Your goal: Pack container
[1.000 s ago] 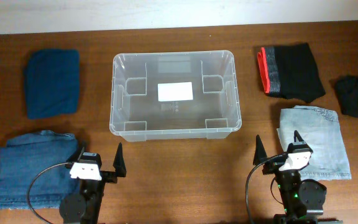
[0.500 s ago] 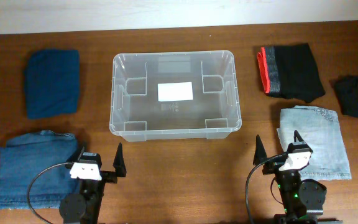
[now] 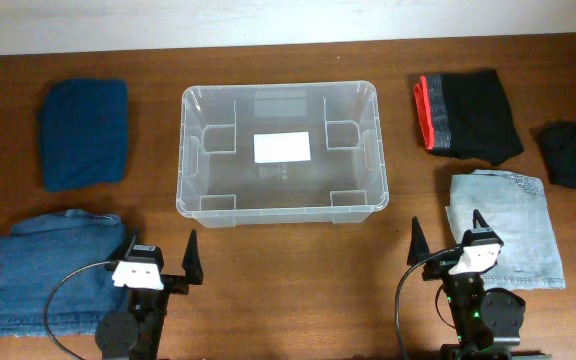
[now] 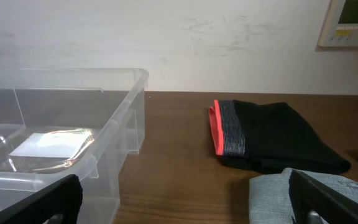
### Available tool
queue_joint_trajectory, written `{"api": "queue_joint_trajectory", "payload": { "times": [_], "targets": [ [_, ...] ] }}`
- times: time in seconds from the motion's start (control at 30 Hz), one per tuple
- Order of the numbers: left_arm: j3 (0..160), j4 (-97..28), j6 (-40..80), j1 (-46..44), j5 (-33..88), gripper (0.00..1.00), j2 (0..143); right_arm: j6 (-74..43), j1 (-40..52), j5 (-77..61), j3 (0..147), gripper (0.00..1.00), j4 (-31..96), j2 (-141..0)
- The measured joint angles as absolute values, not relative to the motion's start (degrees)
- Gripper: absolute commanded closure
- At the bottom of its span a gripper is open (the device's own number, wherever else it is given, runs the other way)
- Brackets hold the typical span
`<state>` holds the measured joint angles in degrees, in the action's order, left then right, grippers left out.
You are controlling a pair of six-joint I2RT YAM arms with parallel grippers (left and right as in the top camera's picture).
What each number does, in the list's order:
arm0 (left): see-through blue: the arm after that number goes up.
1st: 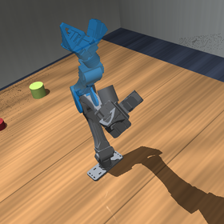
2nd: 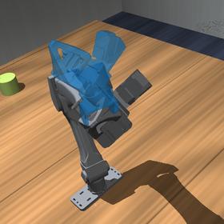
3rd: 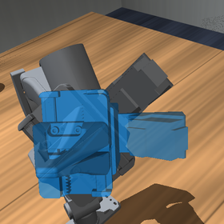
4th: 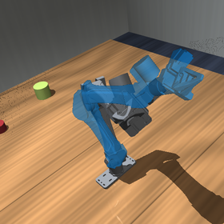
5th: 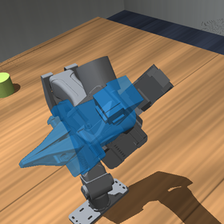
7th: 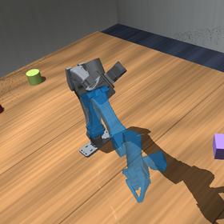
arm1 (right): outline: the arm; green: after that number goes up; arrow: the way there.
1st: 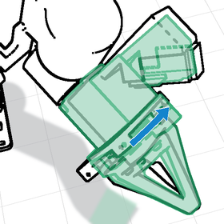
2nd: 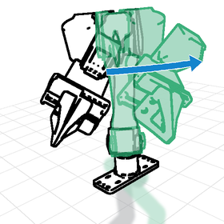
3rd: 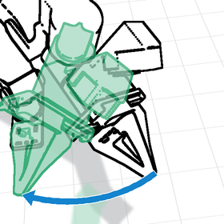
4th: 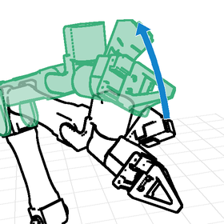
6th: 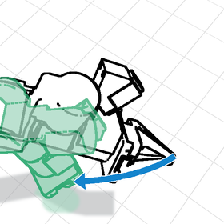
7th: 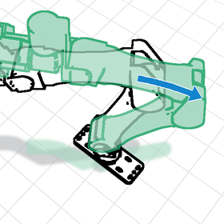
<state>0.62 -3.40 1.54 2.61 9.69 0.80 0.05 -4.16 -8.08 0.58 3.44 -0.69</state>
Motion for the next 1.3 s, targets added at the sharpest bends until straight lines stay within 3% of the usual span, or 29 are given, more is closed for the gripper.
{"api": "queue_joint_trajectory", "payload": {
  "times": [1.3],
  "targets": [
    [0.6, -0.3, 1.5, 2.6, 9.7, 0.01, 0.8, 0.0, -4.2, -8.1, 0.6, 0.01, 3.4, -0.7]
  ]
}}
